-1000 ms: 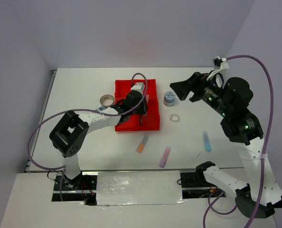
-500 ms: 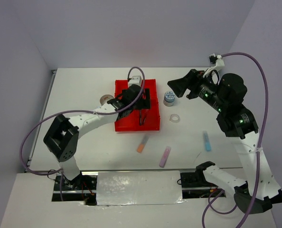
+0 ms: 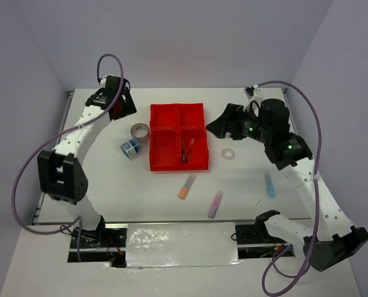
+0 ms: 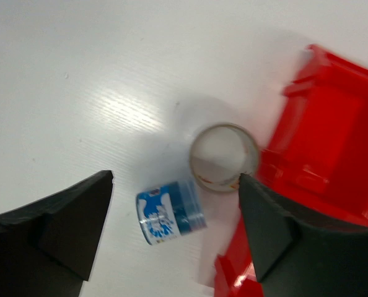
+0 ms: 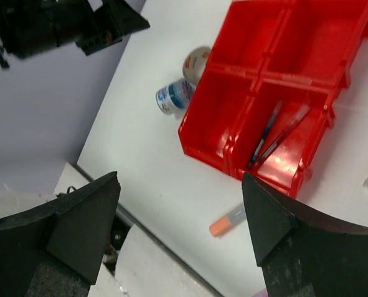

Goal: Sort the stationery into containers
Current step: Pick up the stationery from the center of the board.

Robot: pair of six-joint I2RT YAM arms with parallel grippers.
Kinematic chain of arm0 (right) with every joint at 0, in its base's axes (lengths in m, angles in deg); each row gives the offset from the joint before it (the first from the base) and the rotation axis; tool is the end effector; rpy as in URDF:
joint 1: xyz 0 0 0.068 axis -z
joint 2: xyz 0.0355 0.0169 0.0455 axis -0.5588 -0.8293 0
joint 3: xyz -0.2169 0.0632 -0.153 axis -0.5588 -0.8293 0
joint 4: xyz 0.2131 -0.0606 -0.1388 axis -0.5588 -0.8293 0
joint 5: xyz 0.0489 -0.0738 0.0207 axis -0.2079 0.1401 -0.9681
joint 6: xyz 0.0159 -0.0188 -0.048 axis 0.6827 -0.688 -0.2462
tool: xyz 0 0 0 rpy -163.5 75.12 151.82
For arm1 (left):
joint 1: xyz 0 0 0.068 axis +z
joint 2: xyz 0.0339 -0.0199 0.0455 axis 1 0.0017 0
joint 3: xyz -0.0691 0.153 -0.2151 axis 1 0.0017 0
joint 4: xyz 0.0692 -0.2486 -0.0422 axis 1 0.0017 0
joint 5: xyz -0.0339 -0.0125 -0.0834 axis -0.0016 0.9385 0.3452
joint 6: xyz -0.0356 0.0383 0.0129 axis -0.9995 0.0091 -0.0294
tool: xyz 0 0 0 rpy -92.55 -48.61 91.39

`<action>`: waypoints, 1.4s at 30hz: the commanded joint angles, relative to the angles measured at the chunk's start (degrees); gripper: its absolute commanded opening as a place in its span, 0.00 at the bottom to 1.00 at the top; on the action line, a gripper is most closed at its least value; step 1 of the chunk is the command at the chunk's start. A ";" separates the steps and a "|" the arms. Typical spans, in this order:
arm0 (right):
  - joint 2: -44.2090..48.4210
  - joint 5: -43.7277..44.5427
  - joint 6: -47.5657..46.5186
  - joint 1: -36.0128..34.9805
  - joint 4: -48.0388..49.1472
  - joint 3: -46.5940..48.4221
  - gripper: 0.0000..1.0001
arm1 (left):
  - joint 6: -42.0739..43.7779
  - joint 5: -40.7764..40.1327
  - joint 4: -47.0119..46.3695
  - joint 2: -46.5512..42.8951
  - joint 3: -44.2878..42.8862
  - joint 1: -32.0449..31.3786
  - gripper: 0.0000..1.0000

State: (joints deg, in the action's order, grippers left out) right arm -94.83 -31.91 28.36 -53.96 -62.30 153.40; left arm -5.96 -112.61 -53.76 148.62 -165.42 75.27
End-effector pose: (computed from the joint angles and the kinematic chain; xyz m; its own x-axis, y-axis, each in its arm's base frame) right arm 0.1984 0.0858 0.4146 -0.5512 0.2481 -0.7966 -0.4373 0.7272 0.5291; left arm 0.3625 -0.0796 0.3405 -0.4653 -0.4102 -0.7844 -0.4129 0.8844 -0.2175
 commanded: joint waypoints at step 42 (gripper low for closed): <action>6.33 11.87 6.81 -4.53 -8.47 -0.01 0.86 | -2.52 16.75 1.86 15.02 -14.93 10.33 0.00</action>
State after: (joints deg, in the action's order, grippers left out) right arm -90.26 -21.47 34.55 -58.00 -71.04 153.82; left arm -6.53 -97.00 -48.91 170.83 -177.09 85.65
